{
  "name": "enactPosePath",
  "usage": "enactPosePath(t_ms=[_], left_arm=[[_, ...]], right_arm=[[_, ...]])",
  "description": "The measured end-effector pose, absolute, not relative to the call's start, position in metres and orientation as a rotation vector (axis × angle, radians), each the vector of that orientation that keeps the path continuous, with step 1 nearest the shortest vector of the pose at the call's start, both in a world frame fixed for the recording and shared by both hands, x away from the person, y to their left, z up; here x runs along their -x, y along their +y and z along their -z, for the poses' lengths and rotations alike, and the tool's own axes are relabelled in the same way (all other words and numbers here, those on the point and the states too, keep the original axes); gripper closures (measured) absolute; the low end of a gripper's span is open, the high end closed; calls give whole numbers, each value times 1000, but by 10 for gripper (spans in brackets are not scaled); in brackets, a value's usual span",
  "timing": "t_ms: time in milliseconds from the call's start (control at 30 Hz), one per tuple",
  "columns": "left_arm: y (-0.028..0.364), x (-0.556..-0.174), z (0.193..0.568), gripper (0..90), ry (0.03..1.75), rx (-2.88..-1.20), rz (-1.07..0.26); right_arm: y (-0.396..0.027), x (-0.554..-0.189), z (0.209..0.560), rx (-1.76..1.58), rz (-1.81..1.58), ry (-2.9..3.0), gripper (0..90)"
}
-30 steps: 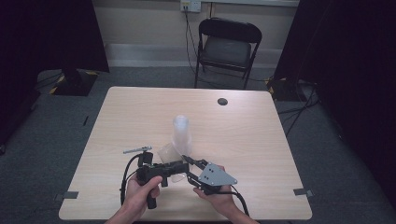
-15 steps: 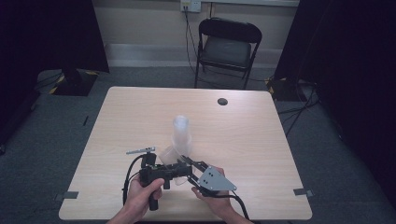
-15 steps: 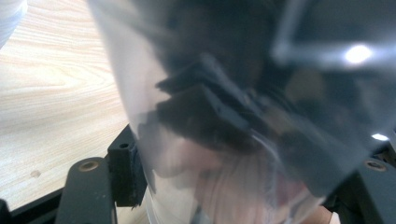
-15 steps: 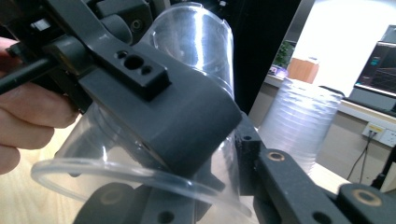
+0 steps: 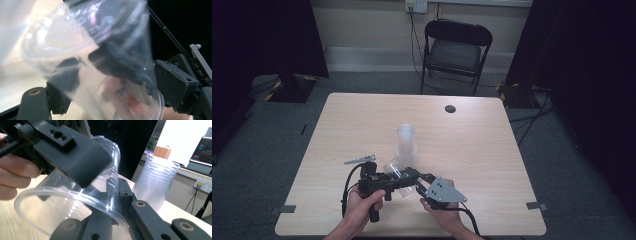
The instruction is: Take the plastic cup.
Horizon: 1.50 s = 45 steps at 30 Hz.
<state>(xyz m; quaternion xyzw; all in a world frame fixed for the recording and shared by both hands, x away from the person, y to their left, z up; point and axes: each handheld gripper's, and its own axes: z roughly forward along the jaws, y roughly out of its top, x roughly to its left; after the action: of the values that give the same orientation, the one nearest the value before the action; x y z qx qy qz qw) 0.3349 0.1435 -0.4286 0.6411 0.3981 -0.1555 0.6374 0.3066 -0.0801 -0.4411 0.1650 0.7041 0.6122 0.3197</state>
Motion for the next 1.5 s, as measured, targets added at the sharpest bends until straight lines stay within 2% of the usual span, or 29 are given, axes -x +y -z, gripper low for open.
enactPosePath(t_ms=[667,1133,1500], left_arm=[[152,-339,428,163,927,-1466,289],[153,-338,429,161,915,-1550,159],[156,-336,430,161,845,-1648,9]], right_arm=[[-101,-318,438,-517,-1598,1885,899],[-113,-326,437,-603,-1606,2020,897],[-124,-334,432,-715,-1596,2139,900]])
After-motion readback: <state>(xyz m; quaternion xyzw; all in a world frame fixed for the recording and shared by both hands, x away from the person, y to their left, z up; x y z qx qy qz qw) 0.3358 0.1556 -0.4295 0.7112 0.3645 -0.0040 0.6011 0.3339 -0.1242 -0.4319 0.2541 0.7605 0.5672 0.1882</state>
